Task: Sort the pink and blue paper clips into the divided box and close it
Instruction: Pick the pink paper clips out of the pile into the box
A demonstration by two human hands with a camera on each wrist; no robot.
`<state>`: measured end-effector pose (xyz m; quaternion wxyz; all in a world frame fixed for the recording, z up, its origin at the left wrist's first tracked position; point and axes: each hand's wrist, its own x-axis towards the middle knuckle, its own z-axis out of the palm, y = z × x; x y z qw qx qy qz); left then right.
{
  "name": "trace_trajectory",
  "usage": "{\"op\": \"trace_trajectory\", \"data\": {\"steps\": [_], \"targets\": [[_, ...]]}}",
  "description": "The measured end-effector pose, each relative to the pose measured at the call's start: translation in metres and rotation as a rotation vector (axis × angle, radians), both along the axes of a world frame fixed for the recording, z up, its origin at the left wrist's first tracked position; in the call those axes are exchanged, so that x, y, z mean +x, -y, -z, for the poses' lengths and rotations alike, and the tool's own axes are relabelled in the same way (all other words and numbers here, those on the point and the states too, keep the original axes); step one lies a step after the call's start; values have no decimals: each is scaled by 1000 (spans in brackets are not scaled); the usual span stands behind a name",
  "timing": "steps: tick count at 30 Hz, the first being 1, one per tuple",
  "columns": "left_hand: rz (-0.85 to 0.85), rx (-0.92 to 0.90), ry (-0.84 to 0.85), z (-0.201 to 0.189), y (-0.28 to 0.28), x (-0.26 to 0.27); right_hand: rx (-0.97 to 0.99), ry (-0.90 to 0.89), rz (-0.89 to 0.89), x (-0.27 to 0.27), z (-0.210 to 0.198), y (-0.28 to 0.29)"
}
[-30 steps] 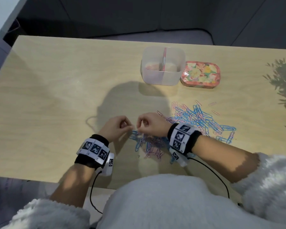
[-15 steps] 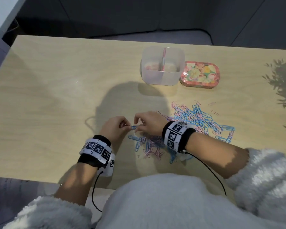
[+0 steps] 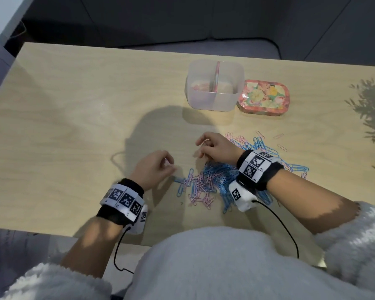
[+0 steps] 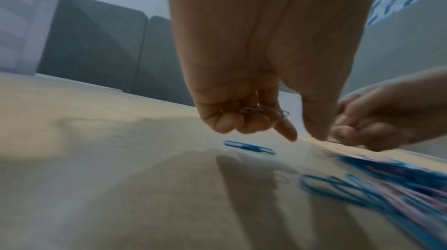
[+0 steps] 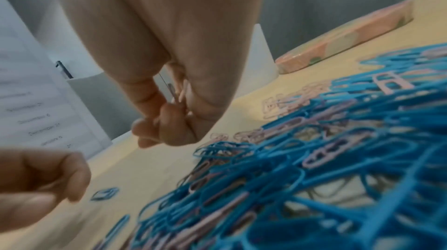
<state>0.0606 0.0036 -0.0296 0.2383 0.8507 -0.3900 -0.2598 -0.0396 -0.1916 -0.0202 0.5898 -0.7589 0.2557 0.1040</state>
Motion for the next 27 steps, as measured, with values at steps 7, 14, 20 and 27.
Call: {"op": "trace_trajectory", "data": {"steps": [7,14,20,27], "targets": [[130,115,173,7,6,-39,-353,-8,-382,-1,0,-29],[3,66,39,10,8,-27,-637,-57,-469,-5,9,-30],[-207,-113,-243,1,10,-8,-474,-60,-298,-2,13,-5],[-161,-28,-421,-8,25,-30,-74,23,121,-20,-2,12]]}}
